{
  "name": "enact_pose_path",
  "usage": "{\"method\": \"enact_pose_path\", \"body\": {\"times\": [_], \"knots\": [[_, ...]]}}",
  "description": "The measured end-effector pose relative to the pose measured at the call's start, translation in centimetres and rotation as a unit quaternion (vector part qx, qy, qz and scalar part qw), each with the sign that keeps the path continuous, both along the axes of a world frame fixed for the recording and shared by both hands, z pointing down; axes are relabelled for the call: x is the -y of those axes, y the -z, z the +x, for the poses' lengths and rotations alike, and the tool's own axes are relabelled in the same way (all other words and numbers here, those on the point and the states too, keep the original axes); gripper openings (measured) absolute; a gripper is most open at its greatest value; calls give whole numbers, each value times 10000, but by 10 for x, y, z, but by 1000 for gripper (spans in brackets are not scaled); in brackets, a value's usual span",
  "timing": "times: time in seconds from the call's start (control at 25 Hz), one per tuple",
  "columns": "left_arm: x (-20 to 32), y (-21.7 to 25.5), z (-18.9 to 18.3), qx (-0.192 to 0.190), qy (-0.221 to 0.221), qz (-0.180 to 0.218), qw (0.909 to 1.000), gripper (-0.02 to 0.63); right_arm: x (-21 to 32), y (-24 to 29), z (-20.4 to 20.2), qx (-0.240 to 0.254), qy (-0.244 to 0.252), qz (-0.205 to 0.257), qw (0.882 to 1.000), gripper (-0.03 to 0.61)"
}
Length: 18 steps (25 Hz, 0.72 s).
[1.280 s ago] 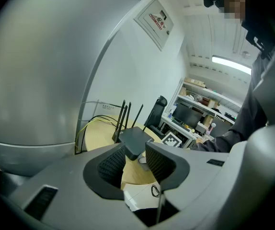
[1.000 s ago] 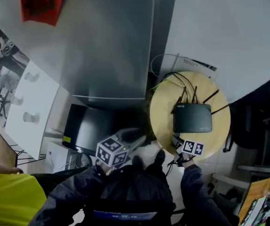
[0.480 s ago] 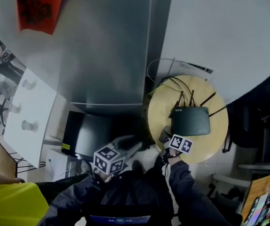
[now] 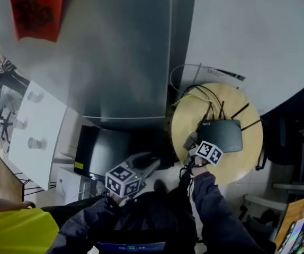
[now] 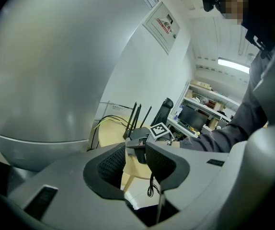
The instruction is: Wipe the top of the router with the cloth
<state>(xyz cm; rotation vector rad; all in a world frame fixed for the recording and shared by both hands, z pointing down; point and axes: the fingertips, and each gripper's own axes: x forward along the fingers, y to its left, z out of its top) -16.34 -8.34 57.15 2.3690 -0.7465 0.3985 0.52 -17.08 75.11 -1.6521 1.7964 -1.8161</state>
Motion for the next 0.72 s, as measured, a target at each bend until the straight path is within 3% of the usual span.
{"method": "enact_pose_path", "body": {"times": [0.32,0.72], "knots": [[5,-1,5,-50,-49,-21,10000,128,0,0,18,840,-1224,-371,9882,72],[6,0,17,-176,-134,-10,9998,127,-37,-8,26,1055,-1402,-722,9818,72]]}}
